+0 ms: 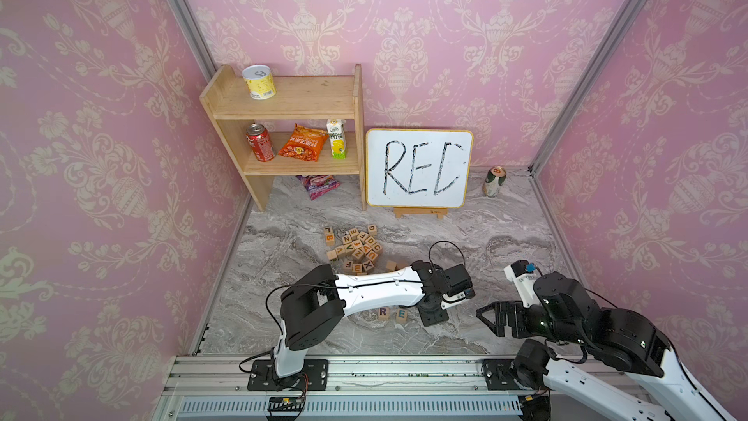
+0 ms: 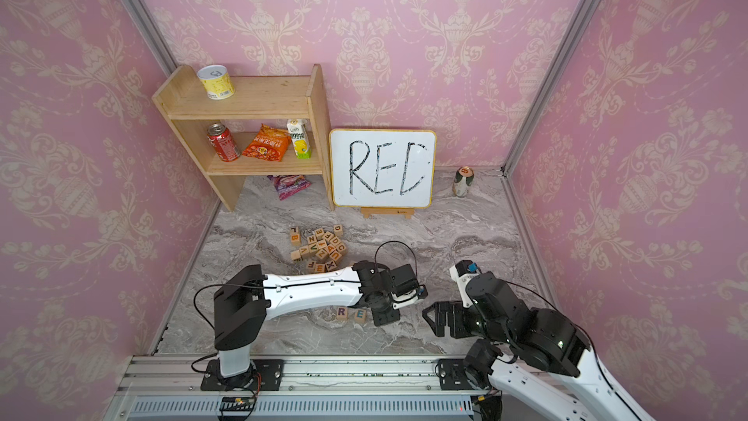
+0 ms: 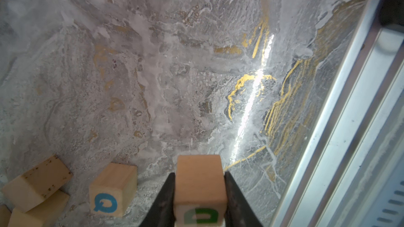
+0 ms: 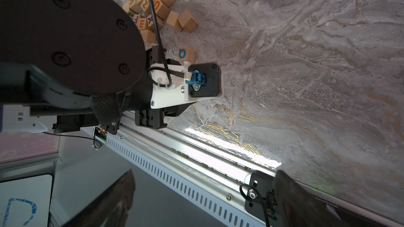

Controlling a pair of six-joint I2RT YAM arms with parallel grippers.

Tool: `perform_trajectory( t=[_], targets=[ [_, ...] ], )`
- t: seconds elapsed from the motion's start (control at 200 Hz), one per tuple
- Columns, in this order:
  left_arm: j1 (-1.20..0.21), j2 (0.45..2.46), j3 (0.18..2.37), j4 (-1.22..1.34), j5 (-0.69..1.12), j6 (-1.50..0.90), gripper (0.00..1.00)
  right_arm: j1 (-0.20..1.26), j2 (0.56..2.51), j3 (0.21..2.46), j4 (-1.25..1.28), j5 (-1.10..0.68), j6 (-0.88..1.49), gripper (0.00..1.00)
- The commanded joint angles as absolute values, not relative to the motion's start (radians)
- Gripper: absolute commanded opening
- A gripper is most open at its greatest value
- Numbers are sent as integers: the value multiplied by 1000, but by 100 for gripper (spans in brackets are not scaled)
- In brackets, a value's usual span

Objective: Assemble the uppercase word "red" with letter blocks
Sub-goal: Place the letter block at the center of the board.

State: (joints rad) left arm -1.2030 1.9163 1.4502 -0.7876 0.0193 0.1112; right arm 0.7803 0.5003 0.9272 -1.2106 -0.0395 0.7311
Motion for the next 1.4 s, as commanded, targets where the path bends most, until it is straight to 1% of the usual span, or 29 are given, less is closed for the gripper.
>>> perform_trajectory(
  t=[0.0, 0.17, 0.495, 0.585, 0.675, 0.725, 0.786, 0.906, 1.006, 1.166, 1.326, 1.396],
  targets=[
    [-1216, 1919, 1434, -768, -6, 88, 21, 775, 485, 913, -1241, -57, 754, 100],
    [-1220, 1936, 1418, -749, -23, 90, 26, 775, 484, 915, -1246, -61, 752, 100],
    [-1218, 1980, 1410, -733, -36, 116, 29, 776, 496, 920, -1239, -66, 744, 100],
    [-1219, 1992, 1414, -733, -35, 118, 33, 776, 495, 920, -1238, -64, 744, 100],
    [-1218, 1996, 1417, -735, -34, 121, 42, 776, 492, 920, -1238, -63, 746, 100],
    [-1218, 1997, 1420, -736, -35, 121, 43, 776, 491, 919, -1236, -63, 747, 100],
    [-1218, 1997, 1420, -736, -35, 122, 49, 776, 489, 917, -1237, -63, 747, 100],
    [-1219, 1996, 1424, -739, -43, 120, 54, 777, 488, 919, -1240, -62, 743, 100],
    [-1218, 1985, 1425, -738, -53, 110, 63, 776, 486, 919, -1241, -61, 743, 100],
    [-1213, 1955, 1415, -732, -60, 76, 66, 776, 490, 916, -1238, -58, 739, 100],
    [-1204, 1920, 1397, -714, -60, 18, 67, 775, 503, 912, -1220, -60, 732, 100],
    [-1203, 1907, 1392, -709, -62, -7, 72, 775, 511, 910, -1208, -60, 728, 100]
  ],
)
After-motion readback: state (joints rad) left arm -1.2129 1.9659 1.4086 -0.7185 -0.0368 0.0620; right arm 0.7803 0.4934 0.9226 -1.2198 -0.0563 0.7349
